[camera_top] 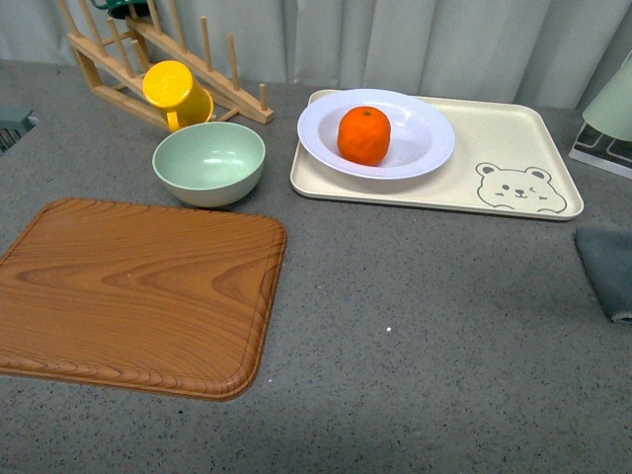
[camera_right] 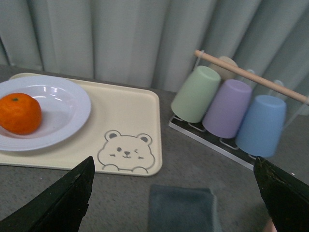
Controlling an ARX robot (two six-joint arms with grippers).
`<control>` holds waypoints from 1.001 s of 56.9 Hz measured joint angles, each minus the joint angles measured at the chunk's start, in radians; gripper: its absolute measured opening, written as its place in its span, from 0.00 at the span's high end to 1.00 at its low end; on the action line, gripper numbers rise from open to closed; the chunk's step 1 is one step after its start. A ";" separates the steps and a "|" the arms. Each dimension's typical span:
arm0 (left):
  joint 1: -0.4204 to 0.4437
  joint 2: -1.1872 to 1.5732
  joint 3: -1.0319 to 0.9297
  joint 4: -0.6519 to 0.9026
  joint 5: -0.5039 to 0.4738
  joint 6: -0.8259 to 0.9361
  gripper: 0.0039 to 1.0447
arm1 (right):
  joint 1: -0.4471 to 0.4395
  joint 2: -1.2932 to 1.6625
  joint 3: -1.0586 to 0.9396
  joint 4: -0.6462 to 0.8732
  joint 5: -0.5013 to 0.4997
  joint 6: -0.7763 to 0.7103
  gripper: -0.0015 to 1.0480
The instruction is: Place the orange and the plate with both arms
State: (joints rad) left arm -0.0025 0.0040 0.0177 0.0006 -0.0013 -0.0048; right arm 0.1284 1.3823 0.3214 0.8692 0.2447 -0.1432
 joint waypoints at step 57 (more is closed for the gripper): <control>0.000 0.000 0.000 0.000 -0.002 0.000 0.06 | -0.056 -1.347 -0.316 -0.858 -0.217 0.133 0.99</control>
State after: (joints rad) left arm -0.0025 0.0040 0.0177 0.0006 -0.0036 -0.0048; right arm 0.0727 0.0357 0.0055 0.0109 0.0277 -0.0105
